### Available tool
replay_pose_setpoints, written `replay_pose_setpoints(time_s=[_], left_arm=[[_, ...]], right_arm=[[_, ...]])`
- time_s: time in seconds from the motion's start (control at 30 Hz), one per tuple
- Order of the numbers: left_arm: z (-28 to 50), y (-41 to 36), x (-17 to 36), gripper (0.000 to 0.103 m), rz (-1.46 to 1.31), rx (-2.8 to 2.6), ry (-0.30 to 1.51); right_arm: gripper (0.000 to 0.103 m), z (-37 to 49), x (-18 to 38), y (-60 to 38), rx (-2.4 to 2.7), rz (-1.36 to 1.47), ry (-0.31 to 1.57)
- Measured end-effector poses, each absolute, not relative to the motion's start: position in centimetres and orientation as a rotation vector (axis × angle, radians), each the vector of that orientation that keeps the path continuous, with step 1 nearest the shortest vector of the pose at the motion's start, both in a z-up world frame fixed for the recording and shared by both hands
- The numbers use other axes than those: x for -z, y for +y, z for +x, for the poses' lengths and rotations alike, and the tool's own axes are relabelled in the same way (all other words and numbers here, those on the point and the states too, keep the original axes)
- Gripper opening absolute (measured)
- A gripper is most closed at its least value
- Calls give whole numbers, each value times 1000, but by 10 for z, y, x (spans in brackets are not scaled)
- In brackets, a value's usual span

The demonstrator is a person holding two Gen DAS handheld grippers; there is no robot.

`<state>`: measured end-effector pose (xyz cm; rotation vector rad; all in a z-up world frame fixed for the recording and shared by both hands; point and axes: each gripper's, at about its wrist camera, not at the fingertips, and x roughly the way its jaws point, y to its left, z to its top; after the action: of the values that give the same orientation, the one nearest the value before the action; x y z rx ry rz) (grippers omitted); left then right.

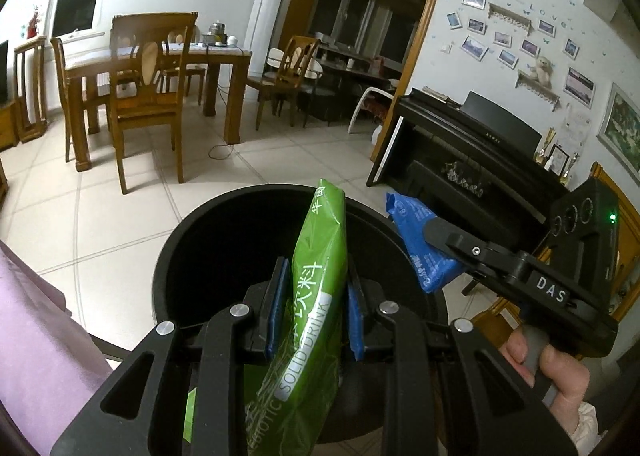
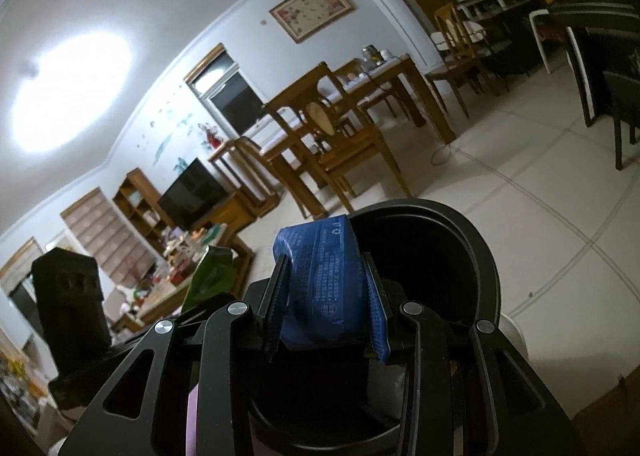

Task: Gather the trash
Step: 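Carry both items over the black bin and open both tools, then move both tools back over the table toward the gum pack and spray bottle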

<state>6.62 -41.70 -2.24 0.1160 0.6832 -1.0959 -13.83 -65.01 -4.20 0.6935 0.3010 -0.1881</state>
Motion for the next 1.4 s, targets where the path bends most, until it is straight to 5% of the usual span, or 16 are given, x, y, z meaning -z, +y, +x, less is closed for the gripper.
replay_pose_setpoints(time_s=[0.27,0.43,0.47,0.53,0.57,0.6,0.93,1.4], left_arm=[[64,-435,22,26,122,1110,683],[62,-437,20,35,135,1107,654],[61,-437,19,42,141,1098,651],[60,-434,16,68,149,1074,641],[59,-432,15,85,148,1058,624],[57,-428,13,90,144,1040,600],[57,-378,-3,91,141,968,587],[72,-193,-11,96,73,670,604]], right_arm=[[36,-139,42,-650,193,703,301],[39,-139,37,-642,189,711,308],[44,-138,38,-642,184,716,311],[73,-140,40,-643,196,722,297],[74,-144,40,-641,204,727,274],[75,-147,40,-640,202,727,262],[91,-151,37,-623,194,731,256],[93,-82,18,-517,41,577,373]])
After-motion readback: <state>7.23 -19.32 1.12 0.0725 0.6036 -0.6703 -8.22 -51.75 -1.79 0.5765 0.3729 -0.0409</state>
